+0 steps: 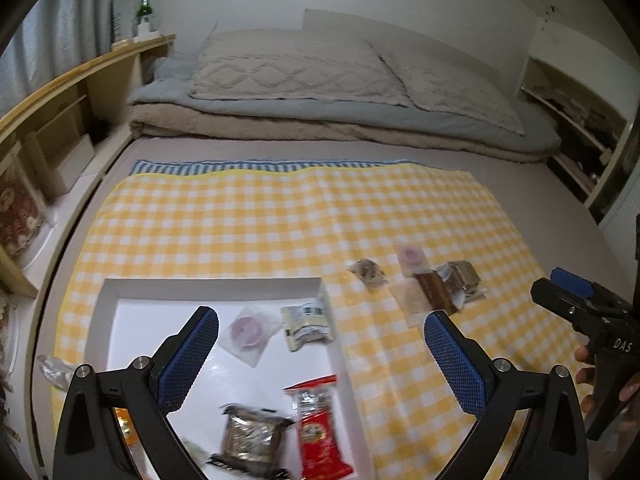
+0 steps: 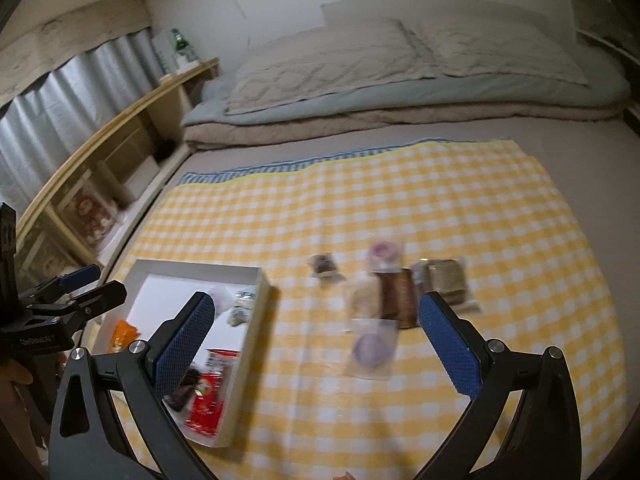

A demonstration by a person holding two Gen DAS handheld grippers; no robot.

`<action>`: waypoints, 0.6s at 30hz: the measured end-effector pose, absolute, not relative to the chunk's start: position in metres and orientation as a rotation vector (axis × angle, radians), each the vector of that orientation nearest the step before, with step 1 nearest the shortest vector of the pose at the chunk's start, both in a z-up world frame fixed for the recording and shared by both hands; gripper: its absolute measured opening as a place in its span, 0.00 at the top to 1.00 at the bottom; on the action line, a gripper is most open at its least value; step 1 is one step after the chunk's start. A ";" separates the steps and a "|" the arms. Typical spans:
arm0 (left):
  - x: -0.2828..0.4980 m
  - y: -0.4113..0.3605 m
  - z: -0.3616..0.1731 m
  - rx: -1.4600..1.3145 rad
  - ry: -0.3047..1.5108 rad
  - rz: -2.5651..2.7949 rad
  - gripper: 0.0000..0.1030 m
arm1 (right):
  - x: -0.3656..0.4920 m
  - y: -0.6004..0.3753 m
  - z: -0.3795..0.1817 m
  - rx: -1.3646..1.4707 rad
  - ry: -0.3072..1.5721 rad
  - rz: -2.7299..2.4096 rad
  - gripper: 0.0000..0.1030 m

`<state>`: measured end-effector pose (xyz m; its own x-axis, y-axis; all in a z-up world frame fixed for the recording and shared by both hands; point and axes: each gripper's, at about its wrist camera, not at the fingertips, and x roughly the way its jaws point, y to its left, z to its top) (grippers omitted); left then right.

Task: Organize snacks
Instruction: 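Lift both tools away from the tray toward the remaining snacks, then grasp the small clear candy packet with the left tool while the right tool grasps another purple-cake packet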

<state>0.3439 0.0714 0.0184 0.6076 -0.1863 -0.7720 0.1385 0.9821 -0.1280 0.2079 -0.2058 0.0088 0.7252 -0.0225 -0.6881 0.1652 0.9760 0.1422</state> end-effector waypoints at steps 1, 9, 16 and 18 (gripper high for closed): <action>0.349 0.065 0.016 -0.059 0.905 -0.197 0.00 | 0.206 -0.211 0.007 0.203 0.756 -0.113 0.00; 0.391 0.026 -0.001 -0.077 0.915 -0.265 0.00 | 0.206 -0.250 -0.013 0.259 0.818 -0.193 0.00; 0.426 -0.004 -0.029 -0.093 0.935 -0.329 0.00 | 0.223 -0.259 -0.051 0.308 0.924 -0.217 0.00; 0.438 -0.010 -0.039 -0.120 0.956 -0.343 0.00 | 0.230 -0.257 -0.064 0.325 0.963 -0.200 0.00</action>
